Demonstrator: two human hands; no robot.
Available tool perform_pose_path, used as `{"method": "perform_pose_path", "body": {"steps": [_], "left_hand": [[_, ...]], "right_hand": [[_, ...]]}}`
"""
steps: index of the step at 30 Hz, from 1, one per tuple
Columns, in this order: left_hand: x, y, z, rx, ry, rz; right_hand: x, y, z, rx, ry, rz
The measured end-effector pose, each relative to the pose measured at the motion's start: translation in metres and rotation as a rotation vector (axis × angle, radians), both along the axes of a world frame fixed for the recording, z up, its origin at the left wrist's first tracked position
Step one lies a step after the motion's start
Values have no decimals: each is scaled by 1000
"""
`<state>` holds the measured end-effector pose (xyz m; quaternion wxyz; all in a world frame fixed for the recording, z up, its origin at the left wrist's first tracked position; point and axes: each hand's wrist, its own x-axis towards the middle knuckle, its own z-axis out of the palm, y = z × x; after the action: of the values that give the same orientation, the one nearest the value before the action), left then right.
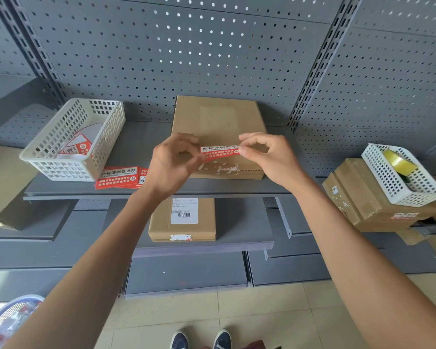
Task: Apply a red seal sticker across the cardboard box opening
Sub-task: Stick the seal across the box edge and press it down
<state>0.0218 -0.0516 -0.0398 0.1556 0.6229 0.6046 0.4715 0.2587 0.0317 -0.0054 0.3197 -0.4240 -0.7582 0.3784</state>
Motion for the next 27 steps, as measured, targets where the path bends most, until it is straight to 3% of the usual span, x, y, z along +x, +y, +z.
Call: {"method": "perform_pose_path", "body": {"steps": [4, 16, 27], "left_hand": [[5, -6, 7, 37, -159, 23], [36, -39, 1, -29, -169, 238], [42, -44, -18, -70, -237, 271]], "right_hand": [[-4, -9, 4, 13, 97, -79], [-4, -46, -4, -4, 88, -258], [-8, -58, -27, -54, 178, -259]]}}
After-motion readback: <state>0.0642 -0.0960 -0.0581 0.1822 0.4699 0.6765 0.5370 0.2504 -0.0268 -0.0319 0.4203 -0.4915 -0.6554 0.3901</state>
